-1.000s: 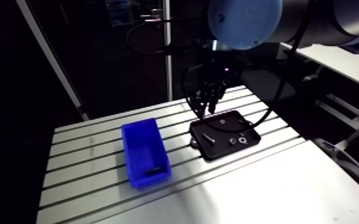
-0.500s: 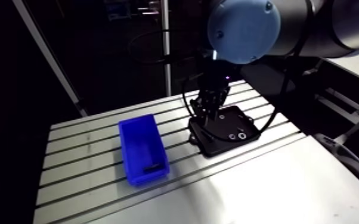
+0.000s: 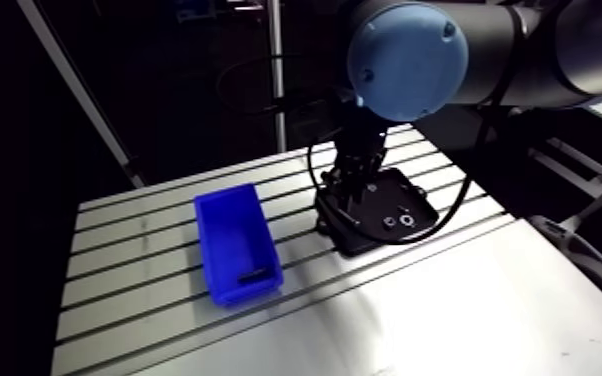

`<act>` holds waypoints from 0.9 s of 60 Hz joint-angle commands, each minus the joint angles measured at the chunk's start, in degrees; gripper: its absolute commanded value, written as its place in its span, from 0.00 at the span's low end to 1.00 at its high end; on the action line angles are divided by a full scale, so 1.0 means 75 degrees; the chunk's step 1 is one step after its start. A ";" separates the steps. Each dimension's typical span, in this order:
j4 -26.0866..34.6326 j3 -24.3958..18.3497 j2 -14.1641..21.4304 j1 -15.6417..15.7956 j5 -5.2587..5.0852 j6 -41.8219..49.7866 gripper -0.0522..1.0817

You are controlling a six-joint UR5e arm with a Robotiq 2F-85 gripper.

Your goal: Pick up the M10 bolt from the tray and put it into the blue bin.

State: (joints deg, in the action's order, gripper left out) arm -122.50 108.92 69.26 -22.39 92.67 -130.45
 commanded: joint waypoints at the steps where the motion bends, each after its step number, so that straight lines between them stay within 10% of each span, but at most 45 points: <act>1: -0.0145 0.0015 -0.0164 0.0007 0.0059 0.0007 0.58; 54: -0.0243 0.0085 -0.0394 0.0053 0.0071 0.0030 0.58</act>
State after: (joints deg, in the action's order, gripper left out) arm -124.32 109.53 66.65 -22.06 93.20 -130.26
